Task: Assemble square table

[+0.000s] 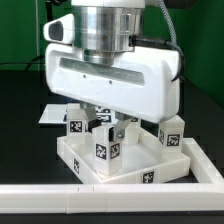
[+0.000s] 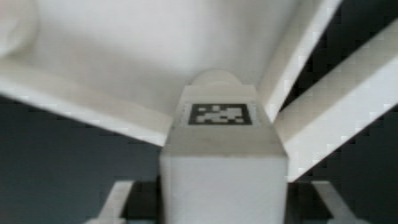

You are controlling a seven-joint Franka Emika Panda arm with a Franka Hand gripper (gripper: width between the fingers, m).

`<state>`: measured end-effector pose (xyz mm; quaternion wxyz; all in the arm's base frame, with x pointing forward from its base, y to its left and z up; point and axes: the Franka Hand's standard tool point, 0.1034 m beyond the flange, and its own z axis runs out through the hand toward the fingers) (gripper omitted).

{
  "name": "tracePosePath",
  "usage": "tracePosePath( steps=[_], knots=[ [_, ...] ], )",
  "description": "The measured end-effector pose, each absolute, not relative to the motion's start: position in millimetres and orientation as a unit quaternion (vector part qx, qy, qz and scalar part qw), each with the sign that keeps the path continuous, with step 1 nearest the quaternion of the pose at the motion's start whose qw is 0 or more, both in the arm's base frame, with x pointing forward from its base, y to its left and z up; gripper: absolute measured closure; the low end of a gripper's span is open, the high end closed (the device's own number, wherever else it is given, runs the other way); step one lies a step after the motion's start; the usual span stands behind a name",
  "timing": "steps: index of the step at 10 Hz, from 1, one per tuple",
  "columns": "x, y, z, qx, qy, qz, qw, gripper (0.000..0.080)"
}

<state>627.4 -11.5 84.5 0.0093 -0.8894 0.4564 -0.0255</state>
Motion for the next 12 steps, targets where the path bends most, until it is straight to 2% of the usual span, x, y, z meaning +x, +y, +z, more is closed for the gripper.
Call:
tracePosePath(
  steps=[2,5,6,7,8,9,10,12],
  knots=[
    [627,-6,83.6,-0.827,0.562,-0.016,0.011,0.0512],
    [627,-5,83.4,-0.794,0.607,-0.016,0.012,0.0512],
    [627,-5,83.5,-0.799,0.601,-0.016,0.012,0.0442],
    [627,-3,83.5,-0.810,0.586,-0.015,0.010,0.0243],
    [627,2,84.4,-0.825,0.565,-0.008,0.007,0.0243],
    [630,3,86.9,-0.858,0.513,-0.013,0.010,0.0176],
    [632,1,87.2,-0.882,0.471,-0.018,0.011,0.0156],
    [631,1,87.0,-0.909,0.417,-0.019,0.009,0.0151]
  ],
)
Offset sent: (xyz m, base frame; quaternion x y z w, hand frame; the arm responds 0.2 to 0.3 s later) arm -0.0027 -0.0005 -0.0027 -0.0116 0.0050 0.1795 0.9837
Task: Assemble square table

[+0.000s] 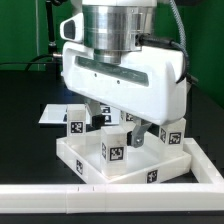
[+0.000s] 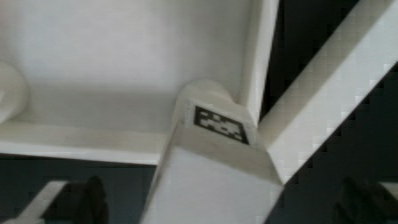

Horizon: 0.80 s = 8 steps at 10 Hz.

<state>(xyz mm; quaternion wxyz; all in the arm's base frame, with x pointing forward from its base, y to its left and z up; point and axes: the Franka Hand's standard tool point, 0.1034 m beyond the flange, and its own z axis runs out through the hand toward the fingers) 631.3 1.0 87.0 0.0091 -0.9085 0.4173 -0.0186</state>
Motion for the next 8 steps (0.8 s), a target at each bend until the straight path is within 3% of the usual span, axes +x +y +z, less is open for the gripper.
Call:
tracePosePath(
  steps=[8],
  knots=[
    [630.8,1.9,79.8,-0.997,0.074,-0.036,-0.005,0.0150]
  ],
)
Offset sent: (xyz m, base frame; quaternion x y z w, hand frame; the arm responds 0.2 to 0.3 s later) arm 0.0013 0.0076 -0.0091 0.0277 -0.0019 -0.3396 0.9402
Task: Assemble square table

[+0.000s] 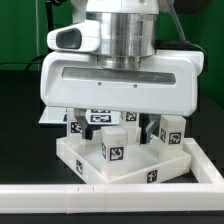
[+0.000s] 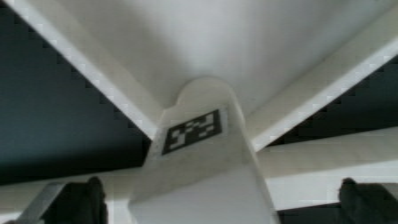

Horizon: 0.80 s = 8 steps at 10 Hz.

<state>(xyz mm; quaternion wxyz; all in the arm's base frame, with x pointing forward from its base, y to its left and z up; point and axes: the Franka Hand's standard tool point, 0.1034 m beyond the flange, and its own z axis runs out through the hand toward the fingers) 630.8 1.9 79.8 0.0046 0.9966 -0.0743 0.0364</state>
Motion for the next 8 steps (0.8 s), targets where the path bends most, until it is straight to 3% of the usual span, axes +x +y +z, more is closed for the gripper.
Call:
tracePosePath(
  steps=[1,2,3,4,5,8],
  knots=[
    [630.9,1.5,80.0,0.998,-0.058,0.036,0.005,0.0172],
    [630.6,1.2,79.7,0.998,-0.041,0.036,0.006,0.0317],
    [630.6,1.2,79.7,0.998,-0.045,0.036,0.006,0.0317],
    [630.7,1.2,79.8,0.998,-0.052,0.036,0.005,0.0457],
    [630.6,1.1,79.7,0.997,-0.062,0.036,0.005,0.0514],
    [630.3,3.9,79.4,0.979,-0.199,0.036,-0.002,0.0514]
  ],
)
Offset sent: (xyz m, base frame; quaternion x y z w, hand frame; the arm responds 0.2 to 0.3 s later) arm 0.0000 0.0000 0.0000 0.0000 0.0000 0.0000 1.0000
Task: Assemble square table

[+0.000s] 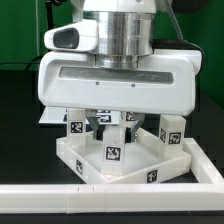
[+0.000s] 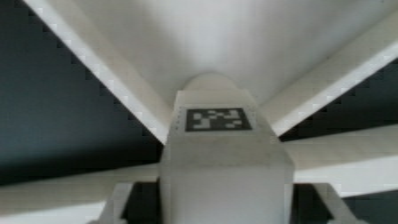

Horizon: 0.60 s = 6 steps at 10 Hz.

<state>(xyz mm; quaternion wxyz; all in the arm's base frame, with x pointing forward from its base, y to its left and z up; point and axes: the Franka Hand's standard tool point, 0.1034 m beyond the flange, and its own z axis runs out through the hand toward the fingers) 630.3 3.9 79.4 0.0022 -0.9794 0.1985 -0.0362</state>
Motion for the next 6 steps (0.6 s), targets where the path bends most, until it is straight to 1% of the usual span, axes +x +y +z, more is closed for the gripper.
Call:
tracePosePath(
  steps=[5,6],
  knots=[
    [628.6,7.3,78.3,-0.856,0.515,-0.033,0.021,0.0514],
    [628.6,8.7,78.3,-0.823,0.567,-0.027,0.021,0.0514]
  ],
)
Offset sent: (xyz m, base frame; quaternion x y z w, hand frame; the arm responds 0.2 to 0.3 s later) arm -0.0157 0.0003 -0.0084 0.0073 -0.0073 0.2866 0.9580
